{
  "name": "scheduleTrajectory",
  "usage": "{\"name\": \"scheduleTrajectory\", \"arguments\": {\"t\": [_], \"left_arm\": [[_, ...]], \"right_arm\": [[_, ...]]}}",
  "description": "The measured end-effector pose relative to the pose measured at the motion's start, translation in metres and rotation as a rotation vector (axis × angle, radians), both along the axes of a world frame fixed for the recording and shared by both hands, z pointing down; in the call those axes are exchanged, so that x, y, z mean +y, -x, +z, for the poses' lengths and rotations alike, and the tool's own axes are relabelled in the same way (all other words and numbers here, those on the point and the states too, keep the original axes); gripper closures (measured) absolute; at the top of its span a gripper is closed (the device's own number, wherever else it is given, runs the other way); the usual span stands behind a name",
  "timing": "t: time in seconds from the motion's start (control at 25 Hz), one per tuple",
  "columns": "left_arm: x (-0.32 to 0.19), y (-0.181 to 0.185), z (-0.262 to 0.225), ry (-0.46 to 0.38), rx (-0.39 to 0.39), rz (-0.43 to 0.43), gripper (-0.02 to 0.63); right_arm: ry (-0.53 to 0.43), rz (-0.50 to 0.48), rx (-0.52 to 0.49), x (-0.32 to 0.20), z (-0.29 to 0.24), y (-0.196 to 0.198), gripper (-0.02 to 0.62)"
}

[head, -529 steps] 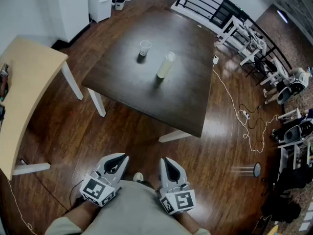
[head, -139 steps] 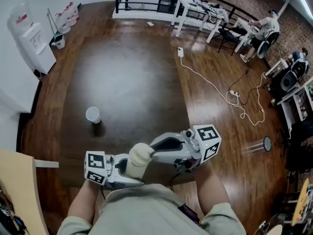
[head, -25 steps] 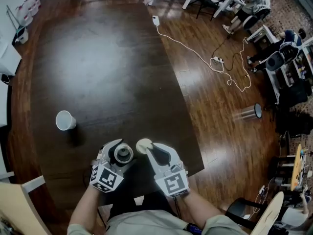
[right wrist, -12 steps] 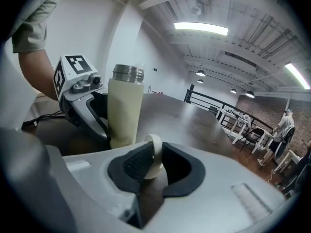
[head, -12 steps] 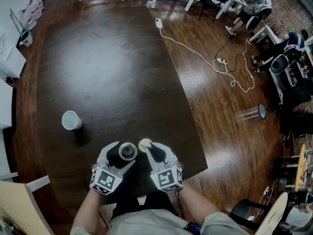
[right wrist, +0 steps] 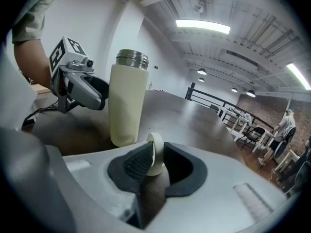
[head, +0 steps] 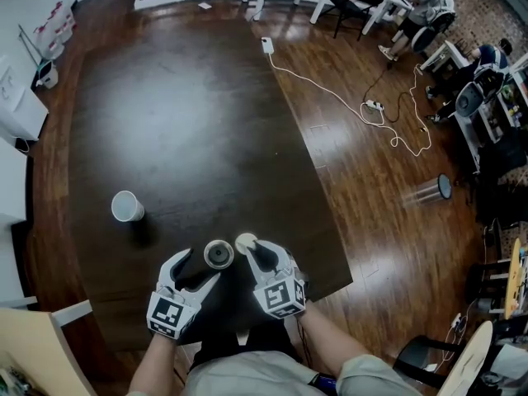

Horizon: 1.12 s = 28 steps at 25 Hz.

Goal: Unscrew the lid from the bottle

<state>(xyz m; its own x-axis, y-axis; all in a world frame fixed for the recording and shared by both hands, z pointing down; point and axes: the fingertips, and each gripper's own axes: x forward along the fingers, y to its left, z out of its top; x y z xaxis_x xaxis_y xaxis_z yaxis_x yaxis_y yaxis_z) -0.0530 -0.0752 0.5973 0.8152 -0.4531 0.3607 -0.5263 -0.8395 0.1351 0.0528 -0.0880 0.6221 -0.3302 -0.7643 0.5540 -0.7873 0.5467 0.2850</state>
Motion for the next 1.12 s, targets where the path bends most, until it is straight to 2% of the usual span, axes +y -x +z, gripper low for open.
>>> {"name": "scheduleTrajectory", "arguments": {"t": [0.2, 0.28, 0.48, 0.52, 0.6, 0.64, 0.88, 1.12], "left_arm": [[0.004, 0.014, -0.014, 0.06, 0.092, -0.093, 0.303], [0.006, 0.02, -0.025, 0.06, 0.127, -0.122, 0.332], [0.017, 0.03, -0.056, 0.022, 0.175, -0.208, 0.48], [0.019, 0.029, -0.063, 0.008, 0.172, -0.216, 0.518], [0.024, 0.024, -0.074, -0.021, 0.169, -0.228, 0.603], [0.027, 0.022, -0.079, -0.032, 0.172, -0.236, 0.603], [0.056, 0.017, -0.104, -0.071, 0.186, -0.376, 0.604], [0.098, -0.021, -0.12, -0.099, 0.191, -0.506, 0.604]], "right_arm": [[0.052, 0.025, -0.05, 0.004, -0.009, -0.005, 0.476], [0.042, 0.068, -0.114, 0.008, -0.031, -0.012, 0.476], [-0.02, 0.174, -0.335, 0.026, -0.095, -0.019, 0.479], [-0.04, 0.178, -0.361, 0.03, -0.105, -0.019, 0.491], [-0.079, 0.17, -0.388, 0.039, -0.119, -0.016, 0.567], [-0.094, 0.161, -0.394, 0.042, -0.123, -0.015, 0.594], [-0.155, 0.088, -0.444, 0.06, -0.146, -0.014, 0.594], [-0.22, -0.057, -0.484, 0.097, -0.18, -0.027, 0.595]]}}
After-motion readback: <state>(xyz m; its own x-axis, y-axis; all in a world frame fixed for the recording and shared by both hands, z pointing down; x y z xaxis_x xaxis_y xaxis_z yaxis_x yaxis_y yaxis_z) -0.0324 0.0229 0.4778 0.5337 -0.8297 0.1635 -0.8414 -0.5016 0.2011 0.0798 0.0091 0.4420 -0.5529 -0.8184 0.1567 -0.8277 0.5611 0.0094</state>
